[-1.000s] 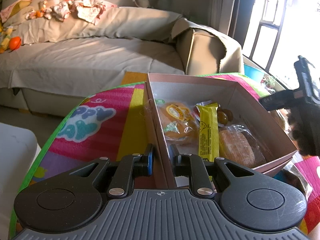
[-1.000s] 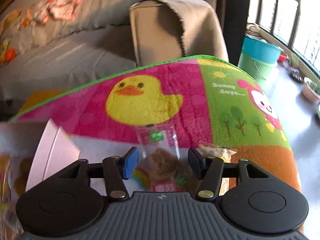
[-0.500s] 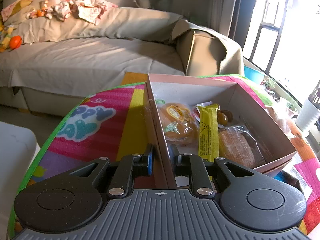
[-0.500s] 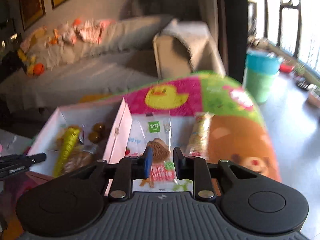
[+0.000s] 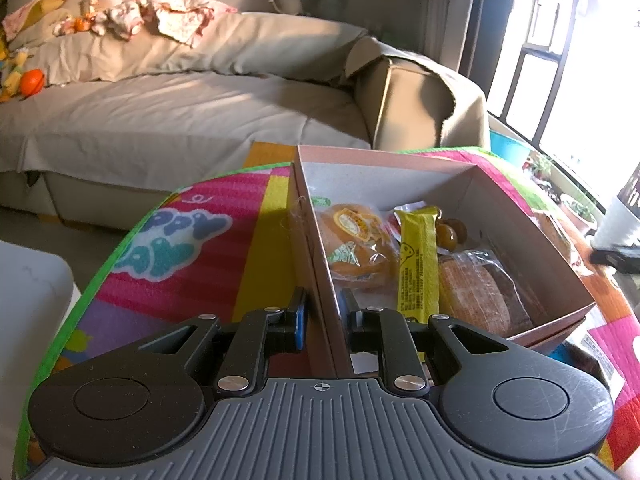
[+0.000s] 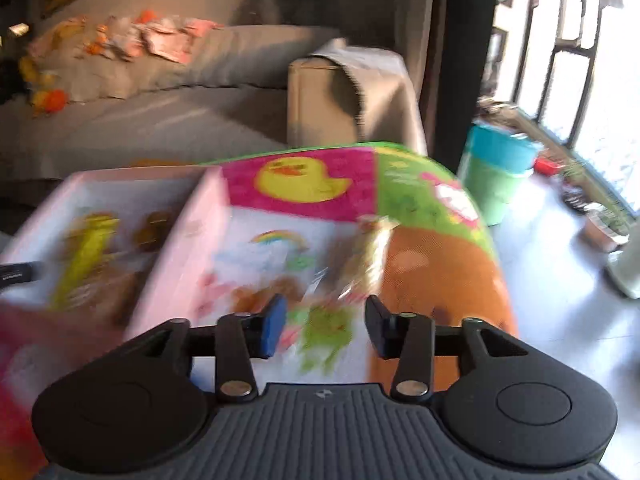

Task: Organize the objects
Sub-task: 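Carry the hawthorn stick bag toward the pink box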

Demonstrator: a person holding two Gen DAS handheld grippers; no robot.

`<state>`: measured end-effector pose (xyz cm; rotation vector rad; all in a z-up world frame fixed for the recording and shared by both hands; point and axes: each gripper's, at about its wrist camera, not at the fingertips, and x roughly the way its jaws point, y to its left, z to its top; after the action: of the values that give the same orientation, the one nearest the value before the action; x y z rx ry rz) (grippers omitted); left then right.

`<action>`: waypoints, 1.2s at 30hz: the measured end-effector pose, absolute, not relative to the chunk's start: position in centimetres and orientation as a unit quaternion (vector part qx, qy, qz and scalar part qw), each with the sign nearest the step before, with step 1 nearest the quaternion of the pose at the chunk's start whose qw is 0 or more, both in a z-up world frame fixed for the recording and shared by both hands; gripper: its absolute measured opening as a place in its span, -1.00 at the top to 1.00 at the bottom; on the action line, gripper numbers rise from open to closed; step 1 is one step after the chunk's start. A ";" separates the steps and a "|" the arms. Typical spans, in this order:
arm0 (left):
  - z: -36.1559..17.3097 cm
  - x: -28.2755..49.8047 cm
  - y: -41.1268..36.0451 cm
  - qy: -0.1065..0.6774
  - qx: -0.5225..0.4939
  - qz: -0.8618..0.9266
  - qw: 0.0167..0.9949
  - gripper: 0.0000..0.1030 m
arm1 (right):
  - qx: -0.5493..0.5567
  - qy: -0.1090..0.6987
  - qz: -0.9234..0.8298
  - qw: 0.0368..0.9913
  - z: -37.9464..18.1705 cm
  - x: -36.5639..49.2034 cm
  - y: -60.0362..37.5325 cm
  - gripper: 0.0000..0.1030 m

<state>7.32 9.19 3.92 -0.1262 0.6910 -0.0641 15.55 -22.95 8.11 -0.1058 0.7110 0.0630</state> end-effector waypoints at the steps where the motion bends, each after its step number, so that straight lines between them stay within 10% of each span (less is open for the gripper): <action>1: 3.9 7.4 9.2 0.339 -0.062 -0.031 0.938 0.62 | -0.041 0.357 0.022 0.933 7.5 17.3 -23.3 -0.07; 7: 3.7 7.6 9.1 0.342 -0.062 -0.029 0.937 0.63 | -0.056 0.395 -0.018 0.917 3.6 24.1 -23.3 -0.04; 10: 3.7 7.6 9.2 0.342 -0.062 -0.030 0.937 0.63 | -0.050 0.396 -0.003 0.917 4.0 23.8 -23.2 0.41; 26: 3.6 7.6 9.3 0.339 -0.061 -0.031 0.938 0.62 | -0.055 0.365 0.084 0.925 10.9 6.7 -22.6 0.74; 36: 3.6 7.8 9.2 0.343 -0.059 -0.029 0.937 0.63 | -0.043 0.382 0.054 0.922 7.3 10.7 -23.6 -0.10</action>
<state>7.76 9.19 3.56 -0.1203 0.7000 -0.0596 10.68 -23.63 7.27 -0.0881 0.7841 0.1100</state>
